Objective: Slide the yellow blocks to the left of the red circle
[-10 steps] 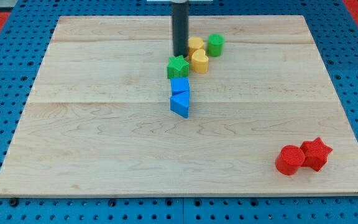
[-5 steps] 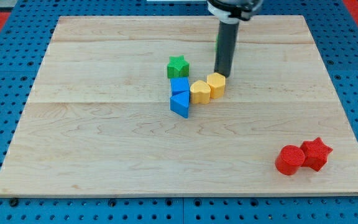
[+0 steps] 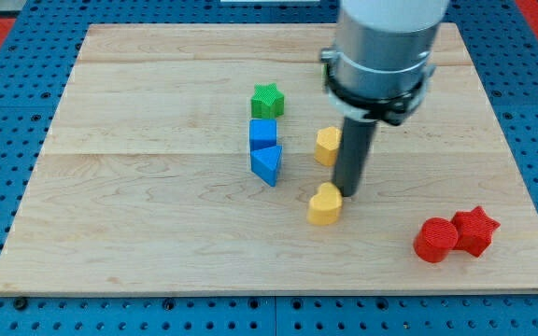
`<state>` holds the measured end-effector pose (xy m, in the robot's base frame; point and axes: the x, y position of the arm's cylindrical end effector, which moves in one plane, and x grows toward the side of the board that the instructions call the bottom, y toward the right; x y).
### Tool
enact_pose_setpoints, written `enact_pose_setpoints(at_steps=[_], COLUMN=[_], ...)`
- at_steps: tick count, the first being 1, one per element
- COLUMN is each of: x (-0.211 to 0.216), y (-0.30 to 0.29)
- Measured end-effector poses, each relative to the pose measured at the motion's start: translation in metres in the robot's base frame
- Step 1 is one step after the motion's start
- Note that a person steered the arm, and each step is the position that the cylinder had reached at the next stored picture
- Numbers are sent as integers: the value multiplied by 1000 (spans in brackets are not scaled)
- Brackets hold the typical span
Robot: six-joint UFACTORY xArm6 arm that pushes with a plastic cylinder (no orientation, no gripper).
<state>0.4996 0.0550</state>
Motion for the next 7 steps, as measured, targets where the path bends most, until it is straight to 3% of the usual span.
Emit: enact_pose_setpoints(at_steps=[1,2,3,4,5,7], x=[-12,27,40,40,11,-61], y=[-83,-58,-4,1,-92,-13])
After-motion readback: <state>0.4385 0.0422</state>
